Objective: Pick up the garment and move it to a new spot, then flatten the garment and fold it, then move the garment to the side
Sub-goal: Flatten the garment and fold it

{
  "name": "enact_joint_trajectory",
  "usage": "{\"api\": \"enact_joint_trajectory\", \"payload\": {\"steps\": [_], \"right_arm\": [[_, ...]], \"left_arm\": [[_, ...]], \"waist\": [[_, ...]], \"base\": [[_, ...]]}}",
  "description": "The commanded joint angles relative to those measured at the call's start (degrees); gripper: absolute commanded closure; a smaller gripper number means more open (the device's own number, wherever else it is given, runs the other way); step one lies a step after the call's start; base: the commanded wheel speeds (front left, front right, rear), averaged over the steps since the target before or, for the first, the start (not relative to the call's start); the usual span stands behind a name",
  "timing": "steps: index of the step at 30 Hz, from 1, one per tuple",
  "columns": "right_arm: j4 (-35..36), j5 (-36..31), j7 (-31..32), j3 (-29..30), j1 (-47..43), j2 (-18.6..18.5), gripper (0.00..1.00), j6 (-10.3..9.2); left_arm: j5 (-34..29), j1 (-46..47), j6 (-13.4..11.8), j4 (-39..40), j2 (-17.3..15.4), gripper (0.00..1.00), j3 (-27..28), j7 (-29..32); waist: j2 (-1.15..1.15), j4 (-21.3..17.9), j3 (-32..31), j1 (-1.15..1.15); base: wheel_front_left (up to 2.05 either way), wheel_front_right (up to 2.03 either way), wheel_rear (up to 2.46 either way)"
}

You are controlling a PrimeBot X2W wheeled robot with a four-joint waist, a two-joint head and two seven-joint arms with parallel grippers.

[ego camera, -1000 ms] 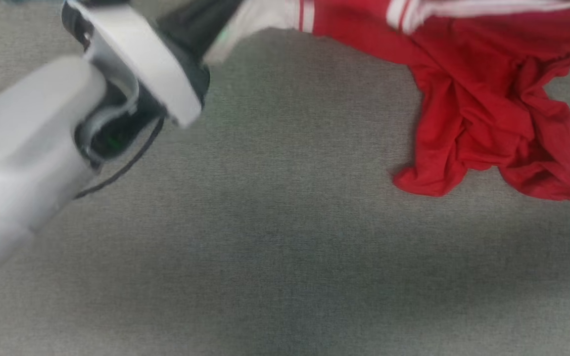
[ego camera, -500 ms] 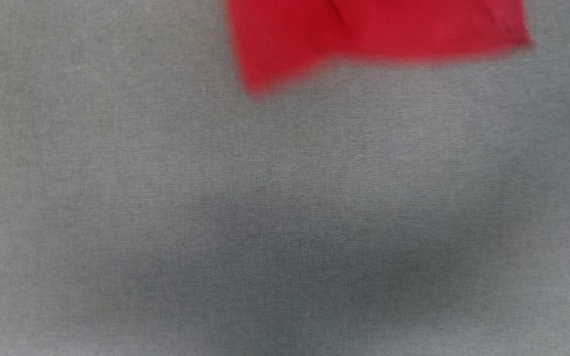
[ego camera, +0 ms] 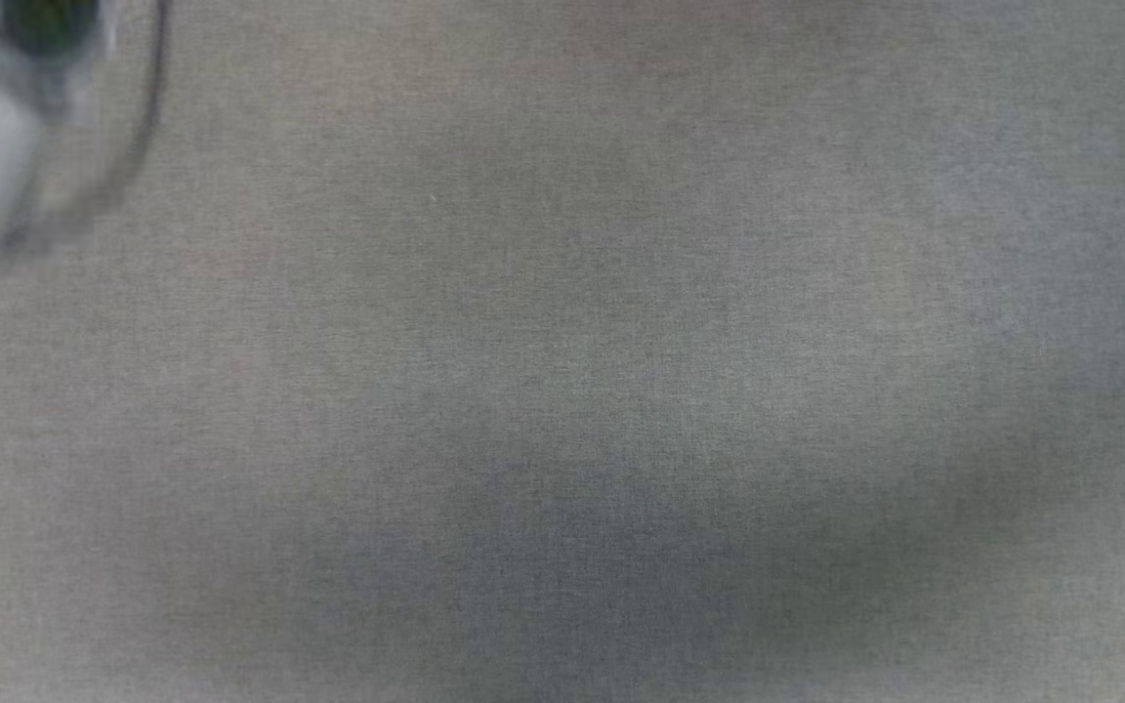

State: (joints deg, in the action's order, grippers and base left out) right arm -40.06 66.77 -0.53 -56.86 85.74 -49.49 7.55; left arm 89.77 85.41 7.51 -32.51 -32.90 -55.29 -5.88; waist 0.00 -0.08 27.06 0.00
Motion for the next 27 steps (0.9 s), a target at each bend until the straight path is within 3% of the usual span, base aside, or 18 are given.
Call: {"api": "enact_joint_trajectory", "payload": {"steps": [1,7,12,27], "right_arm": [[1.7,1.2,0.8,-0.6,-2.9,-2.0,1.00,-0.11],[12.2,6.0,3.0,-3.4,-16.5,-9.0,1.00,-0.11],[20.8,9.2,1.7,-5.1,-28.0,-14.7,1.00,-0.11],[34.8,16.7,-6.0,-8.7,-52.7,-22.9,1.00,-0.11]], "left_arm": [[0.8,-4.3,-0.1,2.6,-1.8,1.00,-0.5,0.1],[1.0,-22.6,-0.1,15.3,-10.1,1.00,-6.5,1.1],[1.8,-32.9,-0.1,22.1,-13.7,1.00,-9.7,-0.6],[-4.7,-47.3,-0.1,33.2,-23.9,1.00,-16.2,-3.8]], "waist": [[0.00,0.0,-0.2,0.00],[0.00,0.4,-1.5,0.00],[0.00,0.7,-3.0,0.00],[0.00,1.3,-4.6,0.00]], "base": [[0.00,0.00,0.00],[0.00,0.00,0.00],[0.00,0.00,0.00],[0.00,0.00,0.00]]}}
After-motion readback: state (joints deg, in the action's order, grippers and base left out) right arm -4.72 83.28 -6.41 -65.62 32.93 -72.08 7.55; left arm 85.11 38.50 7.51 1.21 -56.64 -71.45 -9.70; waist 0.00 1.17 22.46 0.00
